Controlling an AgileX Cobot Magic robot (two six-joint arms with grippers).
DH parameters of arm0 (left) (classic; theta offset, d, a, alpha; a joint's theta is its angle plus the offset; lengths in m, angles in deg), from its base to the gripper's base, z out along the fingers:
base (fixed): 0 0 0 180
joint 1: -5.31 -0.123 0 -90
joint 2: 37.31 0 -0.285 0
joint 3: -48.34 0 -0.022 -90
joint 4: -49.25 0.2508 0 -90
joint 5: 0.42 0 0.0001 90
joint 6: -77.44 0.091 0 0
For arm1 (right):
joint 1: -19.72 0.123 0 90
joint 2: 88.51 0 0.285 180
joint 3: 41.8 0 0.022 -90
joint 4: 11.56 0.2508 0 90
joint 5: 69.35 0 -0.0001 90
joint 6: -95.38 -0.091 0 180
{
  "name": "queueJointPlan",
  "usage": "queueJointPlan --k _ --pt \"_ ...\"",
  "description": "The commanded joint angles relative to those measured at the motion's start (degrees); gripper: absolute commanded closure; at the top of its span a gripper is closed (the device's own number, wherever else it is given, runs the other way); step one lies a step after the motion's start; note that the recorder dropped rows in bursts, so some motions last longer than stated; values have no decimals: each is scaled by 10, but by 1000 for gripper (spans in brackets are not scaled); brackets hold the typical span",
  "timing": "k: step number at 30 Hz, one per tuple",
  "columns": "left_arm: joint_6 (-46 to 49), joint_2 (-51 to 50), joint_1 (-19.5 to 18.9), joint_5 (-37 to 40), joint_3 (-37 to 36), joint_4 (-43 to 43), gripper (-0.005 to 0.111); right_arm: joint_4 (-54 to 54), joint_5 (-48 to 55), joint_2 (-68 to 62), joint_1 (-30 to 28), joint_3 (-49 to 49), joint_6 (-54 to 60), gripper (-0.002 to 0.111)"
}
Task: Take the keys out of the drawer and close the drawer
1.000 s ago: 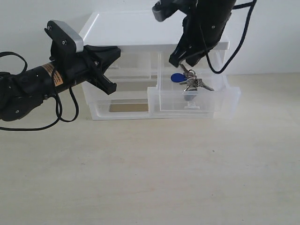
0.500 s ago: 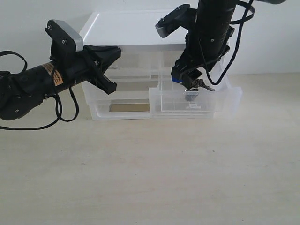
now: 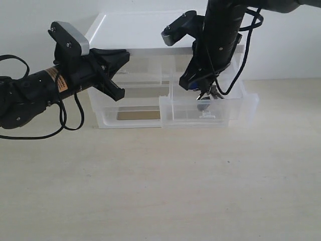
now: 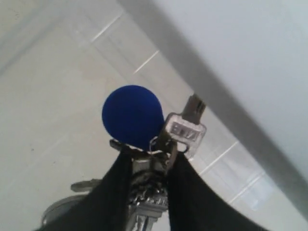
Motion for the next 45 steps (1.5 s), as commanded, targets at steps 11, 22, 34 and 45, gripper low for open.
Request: queueJointPlan --k 11,22,34,45 --pt "-3 -10 -9 52 10 -64 102 -15 -30 47 25 4 35 109" --pt "-3 -10 -9 52 10 -64 102 -3 26 94 22 4 -8 100" --pt "-13 -10 -9 49 10 -51 102 26 32 38 -9 5 12 56" --pt "-13 -10 -9 49 10 -51 102 41 22 -9 -9 5 11 43"
